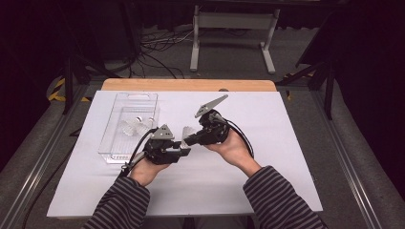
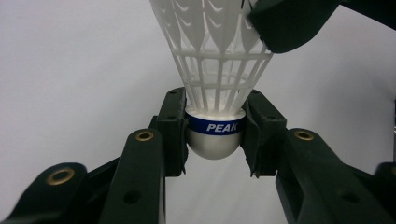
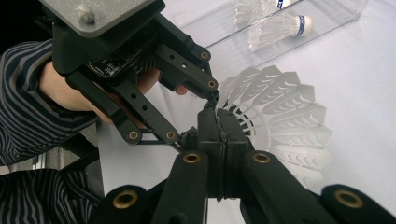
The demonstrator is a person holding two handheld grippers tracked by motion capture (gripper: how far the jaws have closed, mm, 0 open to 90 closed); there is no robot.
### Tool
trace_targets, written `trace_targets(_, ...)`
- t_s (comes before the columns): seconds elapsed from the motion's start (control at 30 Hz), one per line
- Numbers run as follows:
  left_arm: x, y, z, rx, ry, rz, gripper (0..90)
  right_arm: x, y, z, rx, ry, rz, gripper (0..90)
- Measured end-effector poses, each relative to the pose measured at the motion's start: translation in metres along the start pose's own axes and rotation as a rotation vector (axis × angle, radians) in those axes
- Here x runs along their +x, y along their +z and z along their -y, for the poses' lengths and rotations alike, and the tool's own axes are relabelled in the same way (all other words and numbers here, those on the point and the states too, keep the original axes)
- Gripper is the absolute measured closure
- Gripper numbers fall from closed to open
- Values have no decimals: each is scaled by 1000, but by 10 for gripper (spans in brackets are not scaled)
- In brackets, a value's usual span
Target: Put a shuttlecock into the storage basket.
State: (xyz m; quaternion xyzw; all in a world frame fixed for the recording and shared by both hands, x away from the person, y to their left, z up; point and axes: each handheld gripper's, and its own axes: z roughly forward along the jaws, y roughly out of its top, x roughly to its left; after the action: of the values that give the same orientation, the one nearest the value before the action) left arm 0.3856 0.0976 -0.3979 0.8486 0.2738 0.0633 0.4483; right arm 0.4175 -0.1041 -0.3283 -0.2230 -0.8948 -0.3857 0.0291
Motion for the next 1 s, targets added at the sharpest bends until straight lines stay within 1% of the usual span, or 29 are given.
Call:
trace_targets(0.17,-1,0,-1,3,7,-6,649,0,0,0,-2,4,-1,900)
trace_targets(0.33,-2,0,-1,11,25,-14,651,0,0,0,0,-2,3,899)
trace_targets(0.67,-2,1,-3,22,33,-22,654,-1,-1,1,4,-3,5,890)
trace_targets(0.8,-2,1,-4,30,31,-21,654,-1,-1,2,0,0,14,868)
trace_targets(1.0,-2,0,-4,41,40,-34,654,-2,-1,3,-5,6,16,798)
